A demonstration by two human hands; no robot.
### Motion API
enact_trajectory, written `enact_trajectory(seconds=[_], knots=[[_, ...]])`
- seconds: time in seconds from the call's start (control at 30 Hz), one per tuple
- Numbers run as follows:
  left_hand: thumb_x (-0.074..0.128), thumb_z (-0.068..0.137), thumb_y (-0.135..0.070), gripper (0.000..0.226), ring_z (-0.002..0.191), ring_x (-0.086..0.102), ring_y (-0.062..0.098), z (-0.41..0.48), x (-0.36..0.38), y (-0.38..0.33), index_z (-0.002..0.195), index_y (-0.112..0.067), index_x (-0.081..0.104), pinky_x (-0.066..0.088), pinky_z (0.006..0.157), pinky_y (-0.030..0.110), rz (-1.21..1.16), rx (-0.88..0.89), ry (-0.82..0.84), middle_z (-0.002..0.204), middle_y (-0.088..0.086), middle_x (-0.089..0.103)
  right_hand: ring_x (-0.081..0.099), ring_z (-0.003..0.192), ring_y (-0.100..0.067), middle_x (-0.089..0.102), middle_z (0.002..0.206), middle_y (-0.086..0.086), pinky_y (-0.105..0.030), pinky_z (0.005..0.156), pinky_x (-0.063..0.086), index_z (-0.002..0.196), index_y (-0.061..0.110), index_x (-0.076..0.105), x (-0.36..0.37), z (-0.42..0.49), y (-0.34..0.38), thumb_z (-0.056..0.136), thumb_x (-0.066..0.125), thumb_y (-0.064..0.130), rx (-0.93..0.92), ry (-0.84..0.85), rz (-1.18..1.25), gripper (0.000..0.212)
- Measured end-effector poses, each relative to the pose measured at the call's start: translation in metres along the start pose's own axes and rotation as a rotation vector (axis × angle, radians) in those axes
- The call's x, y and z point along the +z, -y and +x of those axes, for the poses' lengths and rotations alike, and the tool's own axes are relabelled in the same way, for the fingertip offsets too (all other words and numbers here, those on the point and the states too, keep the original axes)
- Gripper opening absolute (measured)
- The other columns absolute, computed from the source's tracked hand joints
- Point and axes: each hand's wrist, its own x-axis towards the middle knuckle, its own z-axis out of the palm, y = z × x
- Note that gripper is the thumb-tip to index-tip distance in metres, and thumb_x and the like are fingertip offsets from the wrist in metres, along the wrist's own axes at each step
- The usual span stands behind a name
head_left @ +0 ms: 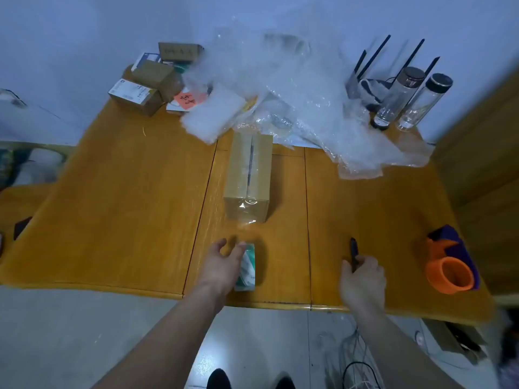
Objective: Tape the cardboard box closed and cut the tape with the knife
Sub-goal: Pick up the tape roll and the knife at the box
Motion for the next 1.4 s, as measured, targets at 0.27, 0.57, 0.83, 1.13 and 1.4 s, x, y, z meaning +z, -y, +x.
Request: enact_trajectory(seconds=[0.27,0.57,0.83,1.13,1.4], knots=[[0.065,0.094,-0.041,0.05,0.101,0.069,0.032,0.025,0.011,-0.001,0.141,-0.031,0.05,0.057,0.094,0.053,-0.069,-0.108,0.061,0.117,0.011,0.067,0.047,0.129,-0.04,0.048,0.143,-0.02,-0.056,0.104,0.045,0.14,0.007,0.044,-0.003,0.028,-0.016,0.097,0.062,0.037,0.133,0.044,-0.101,0.056],[0.065,0.093,-0.037,0.035,0.102,0.073,0.039,0.036,0.015,0.005,0.126,-0.025,0.061,0.056,0.095,0.057,-0.11,-0.11,0.105,0.111,0.017,0.074,0.066,0.094,-0.034,0.065,0.111,-0.015,-0.051,0.079,0.059,0.122,0.008,0.056,0.006,0.038,-0.019,0.097,0.051,0.036,0.067,0.061,-0.091,0.038],[0.061,0.099,-0.029,0.035,0.086,0.076,0.032,0.033,0.016,0.002,0.131,-0.018,0.057,0.058,0.093,0.057,-0.181,-0.089,0.147,0.111,0.019,0.075,0.072,0.088,-0.016,0.068,0.11,-0.004,-0.026,0.071,0.058,0.127,0.017,0.052,-0.012,0.005,0.018,0.101,0.06,0.023,-0.014,0.25,0.563,0.027],[0.057,0.101,-0.028,0.033,0.097,0.077,0.036,0.031,0.017,0.002,0.132,-0.019,0.056,0.058,0.093,0.056,-0.191,-0.076,0.124,0.116,0.019,0.073,0.061,0.077,-0.014,0.073,0.106,-0.013,-0.027,0.067,0.049,0.14,0.012,0.054,-0.007,-0.017,0.032,0.102,0.055,0.006,0.178,0.485,1.091,0.039],[0.057,0.101,-0.028,0.032,0.098,0.076,0.037,0.031,0.017,0.003,0.132,-0.019,0.056,0.058,0.093,0.057,-0.192,-0.064,0.131,0.114,0.019,0.074,0.063,0.078,-0.01,0.072,0.111,-0.014,-0.023,0.067,0.049,0.139,0.005,0.056,-0.005,-0.024,0.026,0.103,0.048,-0.002,0.178,0.523,1.188,0.037]])
